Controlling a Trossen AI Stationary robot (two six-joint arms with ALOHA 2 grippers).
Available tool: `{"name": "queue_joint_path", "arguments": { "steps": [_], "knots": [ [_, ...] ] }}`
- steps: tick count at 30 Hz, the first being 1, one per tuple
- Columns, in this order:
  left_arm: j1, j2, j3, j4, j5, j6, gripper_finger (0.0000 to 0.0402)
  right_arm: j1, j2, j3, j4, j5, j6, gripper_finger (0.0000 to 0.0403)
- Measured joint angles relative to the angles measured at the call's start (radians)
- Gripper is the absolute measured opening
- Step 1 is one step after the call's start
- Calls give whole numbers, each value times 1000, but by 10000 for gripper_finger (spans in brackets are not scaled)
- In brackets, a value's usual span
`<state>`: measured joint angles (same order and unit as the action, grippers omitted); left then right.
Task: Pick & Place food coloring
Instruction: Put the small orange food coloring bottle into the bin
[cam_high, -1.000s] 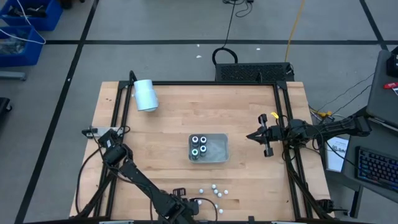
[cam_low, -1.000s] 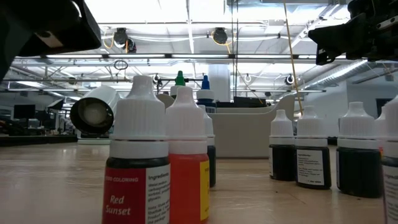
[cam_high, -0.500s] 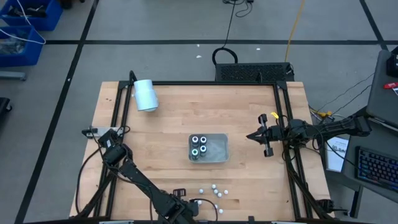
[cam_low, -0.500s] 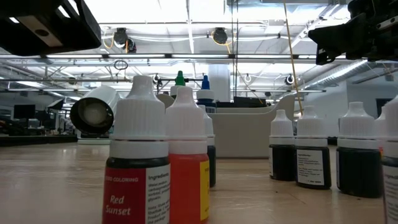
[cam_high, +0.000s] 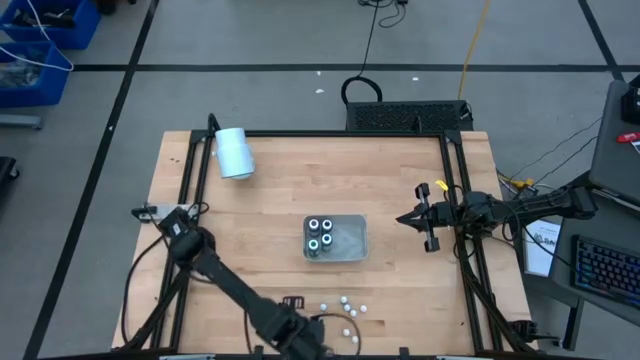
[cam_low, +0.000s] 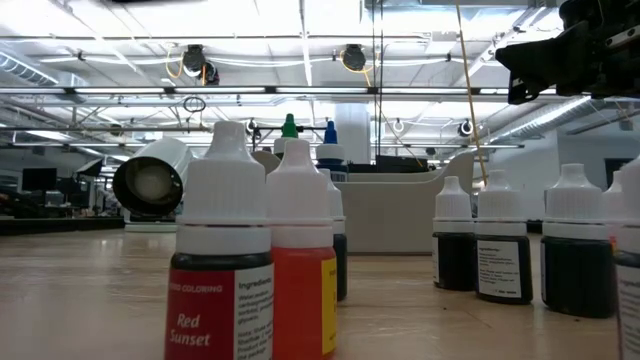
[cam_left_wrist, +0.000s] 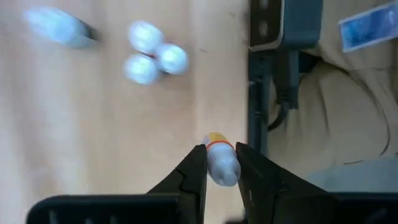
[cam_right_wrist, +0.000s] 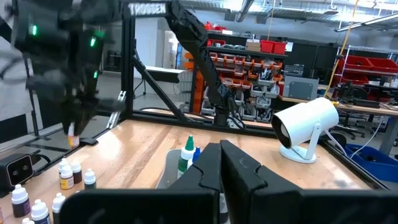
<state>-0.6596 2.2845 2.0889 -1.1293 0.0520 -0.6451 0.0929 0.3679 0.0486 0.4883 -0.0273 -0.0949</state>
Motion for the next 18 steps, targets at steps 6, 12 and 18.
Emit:
{"name": "queue_joint_path", "arguments": {
  "steps": [6,12,18],
  "knots": [
    [96,0,216,-178,-64,160,73,0,0,0,0,0,0,0],
    [248,-21,259,-225,-49,264,72,0,0,0,1,0,-16,0],
    [400,-23,259,-222,-67,420,72,0,0,0,1,4,-24,0]
  ]
}}
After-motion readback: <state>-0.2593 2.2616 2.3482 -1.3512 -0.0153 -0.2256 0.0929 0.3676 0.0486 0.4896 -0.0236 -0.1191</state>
